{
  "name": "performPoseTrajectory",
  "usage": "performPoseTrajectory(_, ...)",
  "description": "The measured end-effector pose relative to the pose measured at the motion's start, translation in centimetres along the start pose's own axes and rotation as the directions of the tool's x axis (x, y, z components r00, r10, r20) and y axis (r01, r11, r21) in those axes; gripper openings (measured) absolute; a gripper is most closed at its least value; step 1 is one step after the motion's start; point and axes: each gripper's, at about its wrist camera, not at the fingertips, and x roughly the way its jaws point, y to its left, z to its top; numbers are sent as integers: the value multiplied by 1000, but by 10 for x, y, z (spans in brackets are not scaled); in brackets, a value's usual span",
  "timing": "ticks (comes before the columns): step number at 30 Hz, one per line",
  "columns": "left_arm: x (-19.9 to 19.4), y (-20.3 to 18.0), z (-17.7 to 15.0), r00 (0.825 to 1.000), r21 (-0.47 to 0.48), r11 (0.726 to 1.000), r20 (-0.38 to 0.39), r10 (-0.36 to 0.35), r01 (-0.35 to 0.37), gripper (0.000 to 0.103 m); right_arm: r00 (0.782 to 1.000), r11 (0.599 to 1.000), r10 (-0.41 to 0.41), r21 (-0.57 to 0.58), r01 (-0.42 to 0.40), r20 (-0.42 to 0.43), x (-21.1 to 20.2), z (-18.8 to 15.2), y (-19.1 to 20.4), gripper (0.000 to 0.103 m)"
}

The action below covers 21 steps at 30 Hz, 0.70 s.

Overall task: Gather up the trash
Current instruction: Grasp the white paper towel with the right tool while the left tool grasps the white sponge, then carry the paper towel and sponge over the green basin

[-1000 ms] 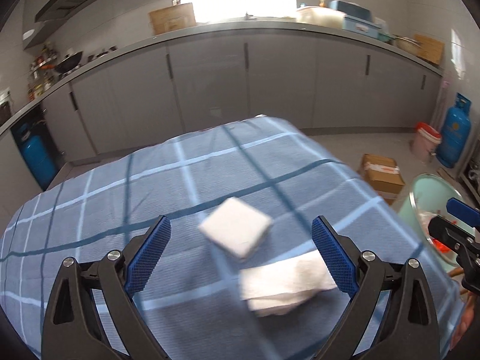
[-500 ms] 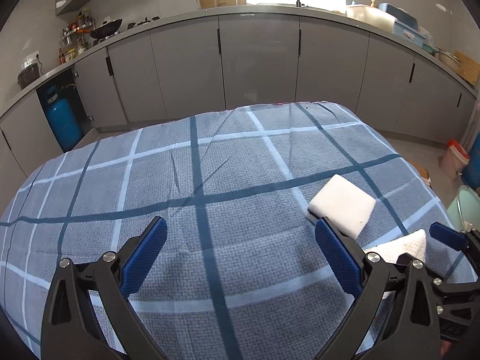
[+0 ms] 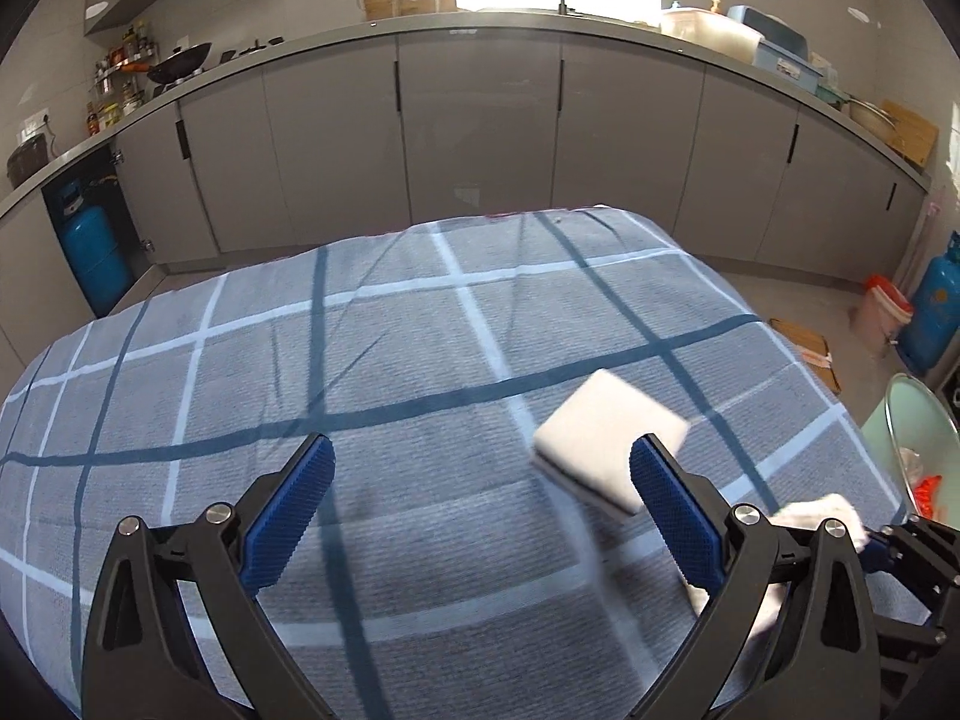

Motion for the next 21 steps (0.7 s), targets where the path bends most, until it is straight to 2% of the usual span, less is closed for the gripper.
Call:
performPoseTrajectory(5,17,-28,3,998,28,998,-26,-52,53,97,999,995,-21,102,18,27,-22,-10,-40,30)
performPoseTrajectory(11,42,-48,-6,996,63,997,-77,-41,46,95,999,993,-17,114,11,51,-34,-12,-48,31)
performPoseTrajectory(13,46,-49,-6,994,67,996,-97,-52,58,80,998,994,-13,114,6,56,-35,-13,-48,31)
performPoseTrajectory(16,49,-49,-7,992,69,995,-109,-64,72,69,998,993,-8,115,1,63,-37,-14,-48,31)
performPoseTrajectory(21,47,-51,-8,992,82,994,-112,-56,65,60,997,993,-8,122,-2,82,-46,-16,-51,31)
